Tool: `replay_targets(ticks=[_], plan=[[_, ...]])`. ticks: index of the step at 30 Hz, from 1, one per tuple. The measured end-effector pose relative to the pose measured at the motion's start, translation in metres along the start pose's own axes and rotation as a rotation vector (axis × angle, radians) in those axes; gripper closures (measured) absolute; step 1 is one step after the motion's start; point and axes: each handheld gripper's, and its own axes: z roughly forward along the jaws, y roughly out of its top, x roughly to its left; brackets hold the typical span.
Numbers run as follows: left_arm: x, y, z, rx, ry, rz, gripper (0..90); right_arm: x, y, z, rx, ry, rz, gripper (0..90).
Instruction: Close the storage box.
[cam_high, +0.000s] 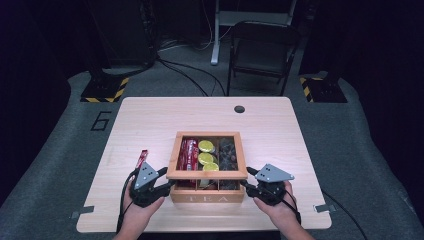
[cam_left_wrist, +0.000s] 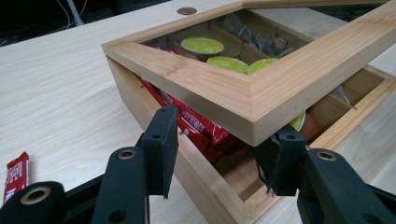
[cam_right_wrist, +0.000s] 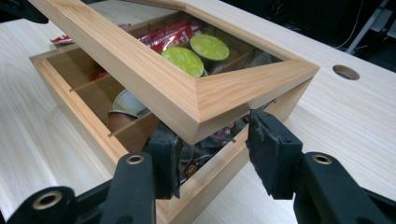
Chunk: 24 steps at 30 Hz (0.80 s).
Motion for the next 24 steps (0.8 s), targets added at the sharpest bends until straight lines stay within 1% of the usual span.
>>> replay_targets(ticks=[1, 4, 6, 10, 12, 13, 14, 18, 21, 22, 23, 24], plan=[[0.0, -0.002, 0.0, 0.004, -0.001, 0.0, 52.3, 0.001, -0.001, 0.0, 0.003, 0.002, 0.003, 54.9], [-0.001, -0.006, 0.002, 0.014, -0.01, -0.009, 52.3, 0.002, -0.005, 0.002, 0.012, 0.001, -0.018, 53.8], [-0.001, -0.008, 0.003, 0.018, -0.014, -0.01, 52.3, 0.004, -0.007, 0.003, 0.029, -0.007, -0.018, 52.7], [-0.002, -0.015, 0.004, 0.021, -0.012, -0.011, 52.0, 0.005, -0.01, 0.006, 0.039, 0.003, -0.021, 51.6], [-0.002, -0.017, 0.006, 0.034, -0.022, -0.017, 51.4, 0.006, -0.012, 0.007, 0.052, 0.003, -0.025, 51.6], [-0.002, -0.019, 0.007, 0.043, -0.023, -0.024, 51.3, 0.006, -0.014, 0.008, 0.048, 0.013, -0.02, 51.7], [-0.002, -0.02, 0.008, 0.047, -0.022, -0.022, 51.1, 0.007, -0.015, 0.009, 0.061, 0.02, -0.016, 51.6], [-0.003, -0.024, 0.01, 0.072, -0.031, -0.031, 50.9, 0.008, -0.019, 0.01, 0.075, 0.041, -0.007, 51.6], [-0.003, -0.025, 0.011, 0.082, -0.038, -0.023, 50.0, 0.008, -0.022, 0.011, 0.087, 0.057, -0.001, 51.6], [-0.002, -0.025, 0.011, 0.086, -0.047, -0.025, 48.0, 0.009, -0.023, 0.012, 0.084, 0.057, 0.018, 51.6], [-0.002, -0.026, 0.011, 0.081, -0.044, -0.026, 47.0, 0.009, -0.023, 0.012, 0.082, 0.066, 0.015, 51.6], [-0.002, -0.026, 0.011, 0.083, -0.047, -0.026, 46.5, 0.01, -0.024, 0.012, 0.081, 0.065, 0.032, 51.6]])
